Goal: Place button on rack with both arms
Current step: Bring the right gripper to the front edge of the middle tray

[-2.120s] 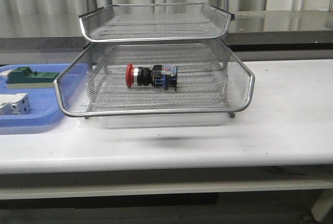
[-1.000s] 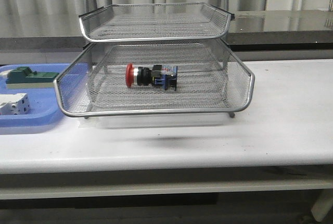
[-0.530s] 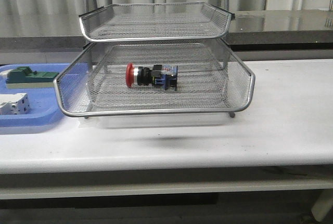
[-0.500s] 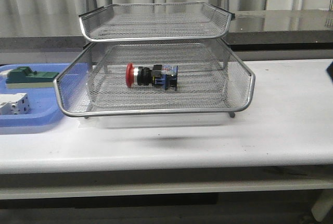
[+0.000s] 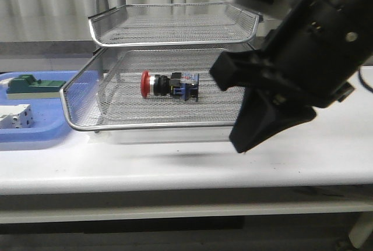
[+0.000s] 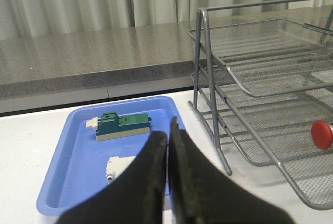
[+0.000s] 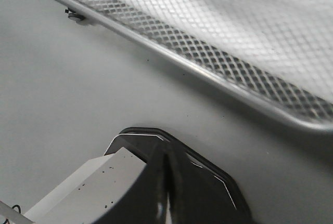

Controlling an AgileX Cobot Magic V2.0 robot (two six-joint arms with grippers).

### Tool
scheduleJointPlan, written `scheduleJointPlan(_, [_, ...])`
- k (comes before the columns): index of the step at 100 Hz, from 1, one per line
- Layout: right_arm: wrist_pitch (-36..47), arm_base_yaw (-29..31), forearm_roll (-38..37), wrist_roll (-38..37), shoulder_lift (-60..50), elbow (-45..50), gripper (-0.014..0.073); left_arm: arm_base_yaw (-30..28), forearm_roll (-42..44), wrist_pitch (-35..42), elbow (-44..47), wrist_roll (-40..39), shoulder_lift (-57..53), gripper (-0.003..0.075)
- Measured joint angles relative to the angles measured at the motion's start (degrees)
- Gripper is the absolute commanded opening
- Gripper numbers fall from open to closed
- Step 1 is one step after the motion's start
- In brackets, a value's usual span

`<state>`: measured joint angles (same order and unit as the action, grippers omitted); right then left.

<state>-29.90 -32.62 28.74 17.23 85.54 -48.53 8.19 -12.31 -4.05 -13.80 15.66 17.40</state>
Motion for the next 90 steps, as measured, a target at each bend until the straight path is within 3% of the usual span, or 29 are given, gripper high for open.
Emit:
scheduleJointPlan(35, [1.6,-6.5,-2.6,0.1,11.9,-7.5,-0.0066,0.0,0.0,0.0,0.0,0.0,0.0,0.0004])
scheduleJointPlan(90, [5.1,-6.8,-10.0,0.1,16.0,-13.5,-0.0066,0.0,0.0,0.1,0.0,0.0,0.0,0.0004])
